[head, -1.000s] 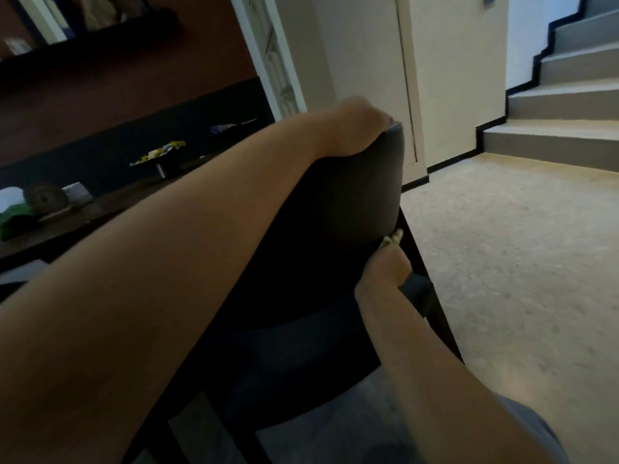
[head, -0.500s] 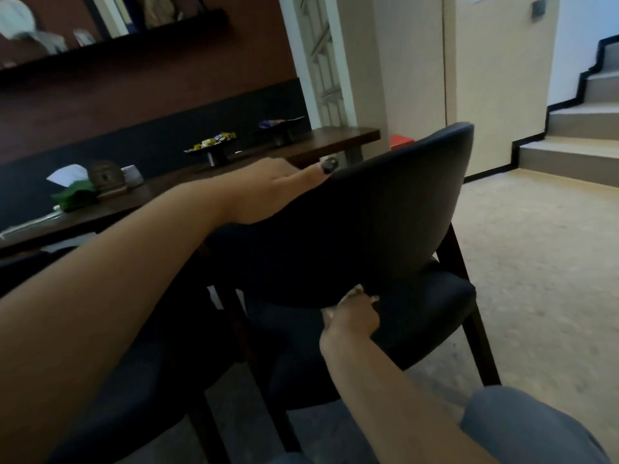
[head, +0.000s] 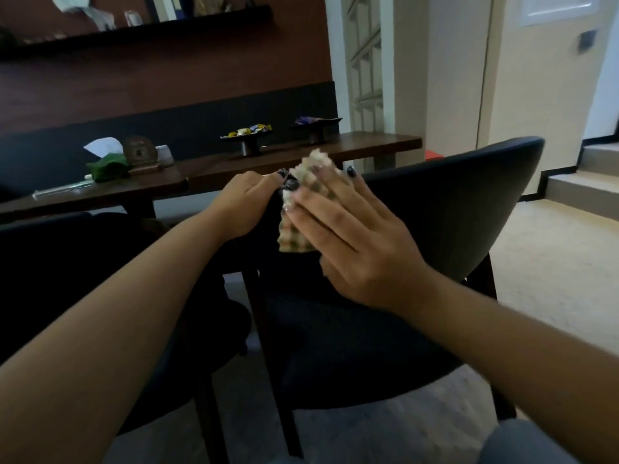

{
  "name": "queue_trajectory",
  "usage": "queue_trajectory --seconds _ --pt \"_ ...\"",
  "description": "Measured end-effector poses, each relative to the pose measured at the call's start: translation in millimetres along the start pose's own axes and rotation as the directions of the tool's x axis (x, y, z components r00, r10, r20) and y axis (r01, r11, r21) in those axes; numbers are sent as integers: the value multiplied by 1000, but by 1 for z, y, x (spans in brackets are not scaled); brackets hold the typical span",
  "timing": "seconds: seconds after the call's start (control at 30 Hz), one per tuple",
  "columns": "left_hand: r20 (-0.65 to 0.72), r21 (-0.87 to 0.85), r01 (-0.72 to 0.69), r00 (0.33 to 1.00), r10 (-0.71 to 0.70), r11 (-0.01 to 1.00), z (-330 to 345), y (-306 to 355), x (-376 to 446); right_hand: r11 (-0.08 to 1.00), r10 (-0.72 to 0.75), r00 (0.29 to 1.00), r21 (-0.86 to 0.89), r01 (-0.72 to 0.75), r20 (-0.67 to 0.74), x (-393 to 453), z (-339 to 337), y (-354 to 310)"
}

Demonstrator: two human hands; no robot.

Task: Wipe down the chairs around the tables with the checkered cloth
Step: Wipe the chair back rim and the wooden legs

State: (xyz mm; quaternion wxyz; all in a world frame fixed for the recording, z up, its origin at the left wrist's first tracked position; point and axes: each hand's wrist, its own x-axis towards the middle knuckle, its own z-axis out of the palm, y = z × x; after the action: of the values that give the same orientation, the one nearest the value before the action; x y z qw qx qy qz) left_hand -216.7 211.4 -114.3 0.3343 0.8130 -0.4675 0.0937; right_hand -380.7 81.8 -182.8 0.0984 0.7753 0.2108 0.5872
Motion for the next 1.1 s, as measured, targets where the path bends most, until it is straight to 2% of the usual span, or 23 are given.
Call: queue_trajectory --seconds 0.07,0.13,0.2,0.27,0.43,0.57,0.6,0.63,0.73,0.8,0.87,0.97,1.03,1.1 --pt "-5 7 25 1000 -25 1000 0 -2 0 949 -170 982 -256 186 82 1 15 18" --pt "-7 -5 31 999 -31 1000 0 -2 1 865 -312 929 -345 364 199 -9 28 20" --pt "2 15 -4 1000 4 1000 1 -1 1 783 -436 847 -335 524 306 -17 35 21" --pt "-30 62 -15 999 17 998 1 1 -2 724 -495 783 -319 611 376 -23 39 21" --pt "-58 150 -44 997 53 988 2 5 -6 696 -554 644 -130 706 527 -59 43 21" --pt "34 270 -69 998 62 961 -2 6 -3 616 -634 509 -17 787 583 -75 37 27" --pt "60 314 -93 995 78 945 -3 6 -3 602 -643 512 -38 798 570 -74 36 28" --pt "75 350 -120 992 100 929 -5 5 -3 613 -635 549 -77 786 544 -71 33 28" --pt "65 459 -190 981 181 868 -4 2 -4 771 -550 758 -136 622 351 -57 22 40" --pt "115 511 -213 977 179 833 -6 5 -1 855 -459 864 -161 493 205 -47 9 51" --pt "228 545 -182 971 63 819 -12 16 10 883 -393 913 -235 407 104 -44 -5 59" --pt "373 577 -144 922 -103 804 -17 40 28 897 -270 962 -356 261 24 -52 -13 63" --pt "416 530 -65 889 -192 846 -17 58 37 919 -135 986 -384 89 -94 -63 -12 65" --pt "443 422 27 866 -232 906 -4 80 46 936 75 975 -321 -142 -211 -74 -10 68"
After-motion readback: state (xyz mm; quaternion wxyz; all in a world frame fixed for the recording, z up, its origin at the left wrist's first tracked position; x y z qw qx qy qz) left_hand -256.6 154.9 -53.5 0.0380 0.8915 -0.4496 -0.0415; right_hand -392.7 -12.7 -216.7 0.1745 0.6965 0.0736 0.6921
